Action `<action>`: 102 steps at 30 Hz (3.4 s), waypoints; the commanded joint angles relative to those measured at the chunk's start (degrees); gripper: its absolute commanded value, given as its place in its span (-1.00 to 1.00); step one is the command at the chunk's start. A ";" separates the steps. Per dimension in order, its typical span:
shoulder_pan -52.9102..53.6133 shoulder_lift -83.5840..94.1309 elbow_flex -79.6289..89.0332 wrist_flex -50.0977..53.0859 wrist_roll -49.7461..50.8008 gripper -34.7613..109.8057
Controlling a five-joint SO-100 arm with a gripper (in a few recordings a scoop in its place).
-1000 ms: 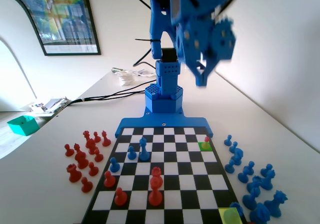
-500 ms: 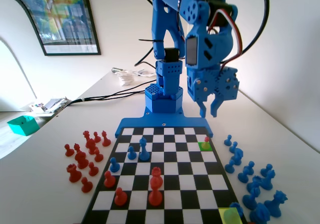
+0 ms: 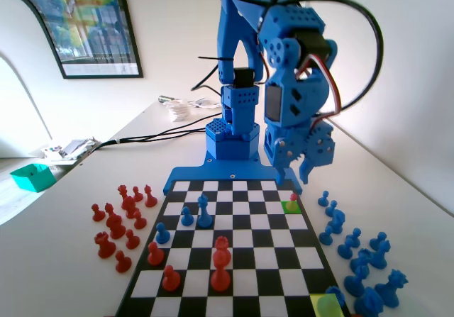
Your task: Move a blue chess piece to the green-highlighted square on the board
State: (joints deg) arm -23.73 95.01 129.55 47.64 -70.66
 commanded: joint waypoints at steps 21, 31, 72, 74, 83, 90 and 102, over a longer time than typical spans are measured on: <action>-1.58 -10.46 -6.77 -4.22 -1.23 -0.28; -2.02 -13.27 -7.29 -4.57 -1.67 -0.29; 4.48 -2.11 -16.35 6.94 -5.45 -0.51; 6.50 0.26 -18.63 10.28 -5.54 -0.51; 20.74 3.43 -27.25 25.66 -8.17 -0.51; 34.19 3.43 -28.39 28.74 -12.57 -0.51; 53.09 3.16 -31.03 35.07 -17.49 -0.51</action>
State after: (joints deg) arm 23.20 93.78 101.87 81.30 -86.22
